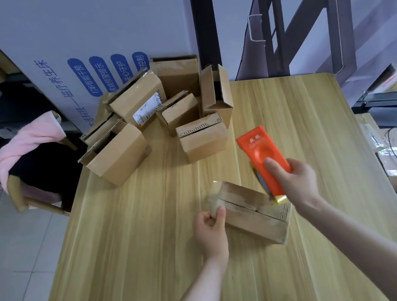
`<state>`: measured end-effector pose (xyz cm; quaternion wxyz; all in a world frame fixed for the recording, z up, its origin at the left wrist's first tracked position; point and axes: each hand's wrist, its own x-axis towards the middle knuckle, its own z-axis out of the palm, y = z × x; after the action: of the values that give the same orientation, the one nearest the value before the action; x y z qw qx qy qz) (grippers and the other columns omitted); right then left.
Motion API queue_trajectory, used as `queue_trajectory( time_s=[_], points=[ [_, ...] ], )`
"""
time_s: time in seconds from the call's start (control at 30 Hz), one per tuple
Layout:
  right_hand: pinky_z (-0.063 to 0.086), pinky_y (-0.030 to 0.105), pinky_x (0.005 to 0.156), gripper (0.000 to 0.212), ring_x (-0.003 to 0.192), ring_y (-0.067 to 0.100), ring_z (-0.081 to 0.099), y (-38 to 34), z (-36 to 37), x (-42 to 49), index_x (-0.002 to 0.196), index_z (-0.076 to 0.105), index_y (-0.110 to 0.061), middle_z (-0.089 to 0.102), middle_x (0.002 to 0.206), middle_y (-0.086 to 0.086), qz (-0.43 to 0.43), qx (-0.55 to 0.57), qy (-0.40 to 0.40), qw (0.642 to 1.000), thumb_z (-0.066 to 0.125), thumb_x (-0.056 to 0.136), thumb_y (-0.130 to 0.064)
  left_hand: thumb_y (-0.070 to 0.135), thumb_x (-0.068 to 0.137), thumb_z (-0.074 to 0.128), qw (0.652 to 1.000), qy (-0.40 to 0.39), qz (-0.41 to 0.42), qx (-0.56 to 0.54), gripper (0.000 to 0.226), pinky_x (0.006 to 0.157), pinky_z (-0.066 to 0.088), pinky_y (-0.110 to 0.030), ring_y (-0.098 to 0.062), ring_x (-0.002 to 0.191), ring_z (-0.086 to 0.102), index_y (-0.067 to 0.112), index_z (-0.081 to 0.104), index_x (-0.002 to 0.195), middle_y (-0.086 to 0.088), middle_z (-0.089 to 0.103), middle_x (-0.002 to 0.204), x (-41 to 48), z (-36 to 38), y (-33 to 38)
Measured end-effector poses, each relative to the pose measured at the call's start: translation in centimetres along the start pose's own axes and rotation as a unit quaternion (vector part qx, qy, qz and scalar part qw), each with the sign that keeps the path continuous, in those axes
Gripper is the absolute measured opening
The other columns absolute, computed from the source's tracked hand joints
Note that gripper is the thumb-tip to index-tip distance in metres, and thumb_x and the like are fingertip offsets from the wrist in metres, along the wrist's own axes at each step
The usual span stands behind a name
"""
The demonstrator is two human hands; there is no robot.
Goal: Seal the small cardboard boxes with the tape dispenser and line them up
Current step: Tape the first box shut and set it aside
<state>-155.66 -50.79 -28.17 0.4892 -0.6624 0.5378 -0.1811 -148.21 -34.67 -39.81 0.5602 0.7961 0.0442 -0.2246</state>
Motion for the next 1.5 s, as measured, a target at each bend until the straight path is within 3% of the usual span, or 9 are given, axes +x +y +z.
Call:
queue_trajectory(
  time_s=[0.2,0.33,0.5,0.83,0.9,1.03,1.3,1.43,1.5],
  points=[
    [0.055,0.042,0.057,0.036,0.062,0.027,0.066,1.7,1.8,-1.1,0.074,0.064,-0.013,0.066,0.064,0.006,-0.001,0.016,0.014,1.0,0.064,0.083,-0.048,0.031,0.078,0.076,0.991,-0.003,0.089,0.1,0.045,0.088,0.043,-0.023,-0.011,0.106,0.054,0.015,0.058,0.116,0.006,0.059,0.113,1.6,0.2,1.4],
    [0.052,0.043,0.057,0.043,0.062,0.024,0.063,1.7,2.1,-2.1,0.072,0.06,-0.013,0.063,0.063,0.002,-0.024,-0.012,0.007,1.0,0.059,0.073,-0.056,0.033,0.088,0.065,0.927,-0.027,0.26,0.269,0.042,0.092,0.041,-0.026,-0.016,0.118,0.05,0.02,0.057,0.127,0.005,0.058,0.123,4.6,1.1,5.1],
    [0.05,0.042,0.054,0.045,0.064,0.027,0.061,2.1,2.8,-2.7,0.074,0.058,-0.009,0.064,0.067,0.007,-0.038,-0.032,-0.011,0.999,0.062,0.073,-0.054,0.049,0.094,0.046,0.856,-0.138,0.232,0.442,0.028,0.08,0.043,-0.036,-0.02,0.101,0.058,0.027,0.064,0.095,0.006,0.065,0.103,7.7,2.1,6.8],
    [0.055,0.052,0.071,0.021,0.069,0.027,0.065,2.6,0.7,-1.1,0.074,0.065,-0.019,0.067,0.073,0.01,0.053,0.12,0.036,0.991,0.067,0.088,-0.036,0.021,0.1,0.033,0.956,-0.279,0.025,0.082,0.032,0.063,0.028,-0.027,-0.011,0.065,0.03,0.021,0.03,0.067,0.0,0.031,0.072,6.9,3.1,5.2],
    [0.055,0.052,0.075,0.021,0.071,0.026,0.064,2.7,0.4,-0.9,0.074,0.064,-0.019,0.067,0.076,0.012,0.059,0.13,0.033,0.989,0.067,0.087,-0.036,0.031,0.102,0.032,0.947,-0.307,-0.056,0.081,0.024,0.078,0.039,-0.021,-0.006,0.08,0.046,0.026,0.043,0.081,0.007,0.045,0.087,7.0,3.2,5.4],
    [0.055,0.049,0.064,0.033,0.066,0.032,0.064,2.5,0.9,-1.5,0.078,0.067,-0.016,0.067,0.073,0.018,0.052,0.136,0.019,0.989,0.069,0.075,-0.049,0.051,0.1,0.025,0.917,-0.362,-0.129,0.104,0.041,0.11,0.033,-0.046,-0.021,0.125,0.045,0.033,0.05,0.128,0.002,0.048,0.131,7.9,3.1,4.7],
    [0.053,0.039,0.063,0.017,0.067,0.023,0.062,2.5,1.1,-2.1,0.079,0.064,-0.018,0.066,0.075,0.011,0.049,0.143,0.037,0.988,0.065,0.09,-0.031,0.031,0.102,0.037,0.923,-0.342,-0.175,0.004,0.035,0.091,0.051,-0.04,-0.026,0.101,0.066,0.019,0.066,0.117,-0.01,0.068,0.115,7.8,2.9,4.5],
    [0.054,0.037,0.065,0.014,0.069,0.022,0.064,2.1,1.0,-2.0,0.08,0.063,-0.022,0.068,0.077,0.008,0.049,0.136,0.045,0.988,0.063,0.09,-0.031,0.023,0.103,0.035,0.973,-0.202,-0.11,-0.028,0.028,0.1,0.039,-0.034,-0.02,0.118,0.053,0.017,0.058,0.119,-0.006,0.059,0.13,8.0,2.4,4.2],
    [0.055,0.04,0.068,0.015,0.071,0.024,0.066,2.0,1.0,-2.0,0.081,0.062,-0.022,0.068,0.08,0.009,0.048,0.132,0.051,0.989,0.063,0.09,-0.033,0.04,0.102,0.036,0.968,-0.231,-0.094,-0.022,0.042,0.103,0.028,-0.033,-0.016,0.129,0.042,0.02,0.045,0.138,0.003,0.047,0.143,7.6,1.6,4.3]
  ],
)
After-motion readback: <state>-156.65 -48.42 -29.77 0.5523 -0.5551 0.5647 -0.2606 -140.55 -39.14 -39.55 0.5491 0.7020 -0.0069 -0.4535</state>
